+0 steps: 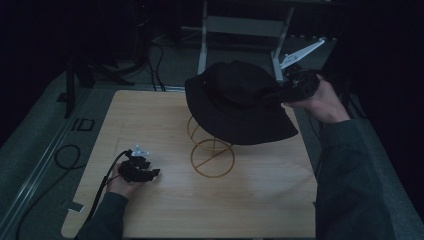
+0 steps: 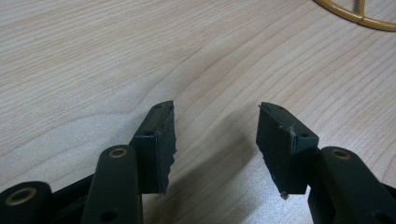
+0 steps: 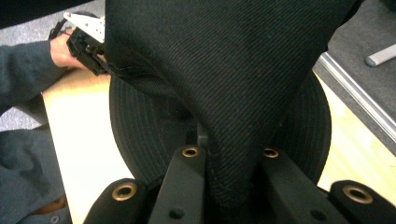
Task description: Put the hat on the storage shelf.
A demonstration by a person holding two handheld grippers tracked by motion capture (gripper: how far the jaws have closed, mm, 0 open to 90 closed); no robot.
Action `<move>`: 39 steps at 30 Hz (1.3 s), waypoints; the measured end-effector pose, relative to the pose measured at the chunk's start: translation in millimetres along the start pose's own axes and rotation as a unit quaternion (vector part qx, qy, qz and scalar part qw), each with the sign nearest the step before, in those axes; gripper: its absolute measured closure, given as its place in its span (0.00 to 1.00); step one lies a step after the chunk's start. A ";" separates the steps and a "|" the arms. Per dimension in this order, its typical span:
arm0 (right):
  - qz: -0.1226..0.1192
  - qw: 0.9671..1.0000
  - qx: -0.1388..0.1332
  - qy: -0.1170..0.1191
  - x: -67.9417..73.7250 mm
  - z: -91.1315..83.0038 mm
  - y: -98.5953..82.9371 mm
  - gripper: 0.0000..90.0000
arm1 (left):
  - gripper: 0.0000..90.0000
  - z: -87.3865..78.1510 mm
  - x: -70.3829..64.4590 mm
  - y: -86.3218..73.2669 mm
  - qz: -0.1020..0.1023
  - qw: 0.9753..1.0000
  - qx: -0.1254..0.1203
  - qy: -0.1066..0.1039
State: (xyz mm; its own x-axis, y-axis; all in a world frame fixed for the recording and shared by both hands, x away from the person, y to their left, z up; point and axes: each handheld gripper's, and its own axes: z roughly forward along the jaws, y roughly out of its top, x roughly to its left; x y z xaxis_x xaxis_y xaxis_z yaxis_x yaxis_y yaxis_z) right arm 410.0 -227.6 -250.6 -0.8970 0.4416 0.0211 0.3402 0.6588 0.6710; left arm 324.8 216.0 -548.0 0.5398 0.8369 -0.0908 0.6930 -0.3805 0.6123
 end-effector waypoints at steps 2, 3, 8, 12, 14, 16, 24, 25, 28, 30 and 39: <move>-0.002 1.000 0.003 0.006 1.6 5.4 0.5 0.97 | 0.53 0.1 0.0 0.0 0.000 1.000 -0.001 0.000; -0.005 1.000 0.003 0.010 2.1 8.2 0.5 0.97 | 0.53 0.1 0.1 0.0 0.000 1.000 -0.001 0.000; -0.010 1.000 0.017 0.020 7.4 20.5 1.2 0.97 | 0.53 0.1 -0.1 -0.1 0.000 1.000 -0.001 0.000; -0.018 0.999 0.026 0.030 13.5 28.3 2.0 0.96 | 0.53 0.1 0.1 0.0 0.001 1.000 -0.001 0.000; -0.019 0.999 0.030 0.031 14.9 30.6 2.0 0.96 | 0.53 0.1 0.0 -0.1 0.001 1.000 -0.001 0.000; -0.022 0.999 0.033 0.032 16.2 32.9 2.4 0.95 | 0.52 0.1 -0.1 -0.1 0.001 1.000 -0.001 0.000; -0.025 0.997 0.053 0.039 19.9 44.3 2.8 0.92 | 0.52 0.2 -0.3 -0.1 0.000 1.000 -0.001 0.001; -0.024 0.997 0.059 0.035 19.9 46.5 2.2 0.92 | 0.52 0.2 -0.3 -0.1 0.000 1.000 -0.001 0.000; -0.020 0.997 0.067 0.035 18.7 52.7 -0.2 0.90 | 0.52 0.2 -0.3 -0.1 0.000 1.000 -0.001 0.000; -0.020 0.997 0.069 0.034 19.0 55.6 -0.4 0.88 | 0.52 0.1 -0.3 -0.1 0.000 1.000 -0.001 0.000; -0.017 0.996 0.078 0.032 18.8 60.0 0.3 0.80 | 0.52 0.1 -0.1 -0.2 0.000 1.000 -0.001 0.000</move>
State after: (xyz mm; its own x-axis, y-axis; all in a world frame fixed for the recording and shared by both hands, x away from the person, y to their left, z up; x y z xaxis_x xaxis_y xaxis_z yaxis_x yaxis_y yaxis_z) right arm 410.2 -182.6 -294.5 -0.9230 0.3814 0.0502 0.3445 0.7615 0.5490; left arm 324.7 215.9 -548.2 0.5398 0.8369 -0.0910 0.6918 -0.3794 0.6144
